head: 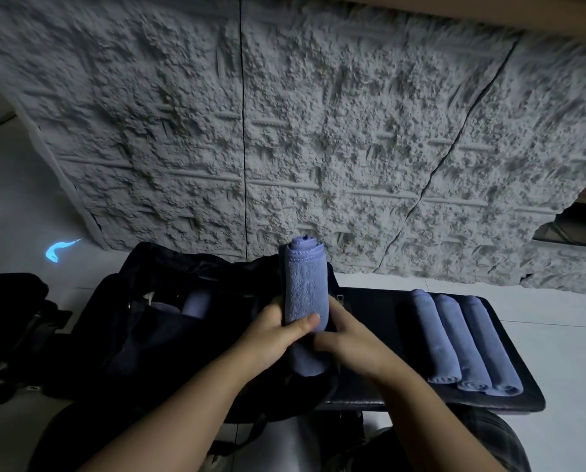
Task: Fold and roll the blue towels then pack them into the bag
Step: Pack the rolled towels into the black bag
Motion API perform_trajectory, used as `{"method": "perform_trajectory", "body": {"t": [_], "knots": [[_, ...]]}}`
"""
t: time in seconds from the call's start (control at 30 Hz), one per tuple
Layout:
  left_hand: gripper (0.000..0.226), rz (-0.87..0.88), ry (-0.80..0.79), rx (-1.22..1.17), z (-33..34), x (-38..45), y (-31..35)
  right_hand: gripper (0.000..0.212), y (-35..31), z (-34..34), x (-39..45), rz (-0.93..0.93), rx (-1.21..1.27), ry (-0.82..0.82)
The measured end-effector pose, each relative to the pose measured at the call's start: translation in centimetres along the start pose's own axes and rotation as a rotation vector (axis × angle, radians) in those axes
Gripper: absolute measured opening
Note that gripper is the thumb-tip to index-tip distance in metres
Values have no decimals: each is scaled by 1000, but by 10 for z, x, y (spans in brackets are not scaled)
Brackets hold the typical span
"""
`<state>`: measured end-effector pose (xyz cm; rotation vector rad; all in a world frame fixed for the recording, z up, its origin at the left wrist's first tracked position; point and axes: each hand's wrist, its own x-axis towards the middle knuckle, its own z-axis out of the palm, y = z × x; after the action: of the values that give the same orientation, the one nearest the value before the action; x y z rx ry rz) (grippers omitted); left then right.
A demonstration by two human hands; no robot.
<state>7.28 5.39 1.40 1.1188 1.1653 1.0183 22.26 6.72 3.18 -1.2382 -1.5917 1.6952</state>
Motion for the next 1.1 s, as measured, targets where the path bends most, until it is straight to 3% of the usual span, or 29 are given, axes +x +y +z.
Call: {"method": "perform_trajectory", "body": {"t": [0.07, 0.1, 0.2, 0.3, 0.37, 0.43, 0.53, 0.6, 0.67, 0.73, 0.83, 0.9, 1.03, 1.1], "knots": [[62, 57, 18, 136, -13, 2, 4, 94, 5, -2, 5, 38, 8, 24], [60, 103, 30, 222, -21, 2, 9, 102, 8, -2, 8, 58, 15, 37], [46, 234, 1, 594, -52, 0, 21, 93, 12, -2, 11, 56, 82, 74], [54, 280, -62, 1188, -77, -2, 21, 84, 9, -2, 12, 27, 155, 62], [59, 200, -63, 1425, -85, -1, 15, 84, 7, -2, 12, 38, 192, 59], [61, 76, -42, 1495, -87, 2, 10, 76, 2, 0, 10, 38, 226, 64], [59, -83, -15, 1389, -89, 12, 0, 84, -8, 3, 4, 43, 263, 104], [57, -163, 0, 1181, -89, 23, -9, 101, -11, 4, 3, 50, 277, 111], [56, -216, 40, 964, -86, 36, -16, 102, -12, 4, 1, 47, 277, 105], [47, -244, 92, 773, -81, 48, -18, 95, -14, 5, -1, 32, 270, 101], [37, -257, 154, 488, -64, 57, -17, 109, -15, 4, -3, 34, 295, 98], [35, -203, 217, 324, -50, 59, -21, 105, -15, 4, -4, 20, 300, 94], [39, -227, 390, 184, -24, 56, -38, 96, -17, 1, -8, 12, 295, 88], [43, -249, 450, 271, -16, 51, -42, 95, -17, -1, -10, 20, 288, 89]]}}
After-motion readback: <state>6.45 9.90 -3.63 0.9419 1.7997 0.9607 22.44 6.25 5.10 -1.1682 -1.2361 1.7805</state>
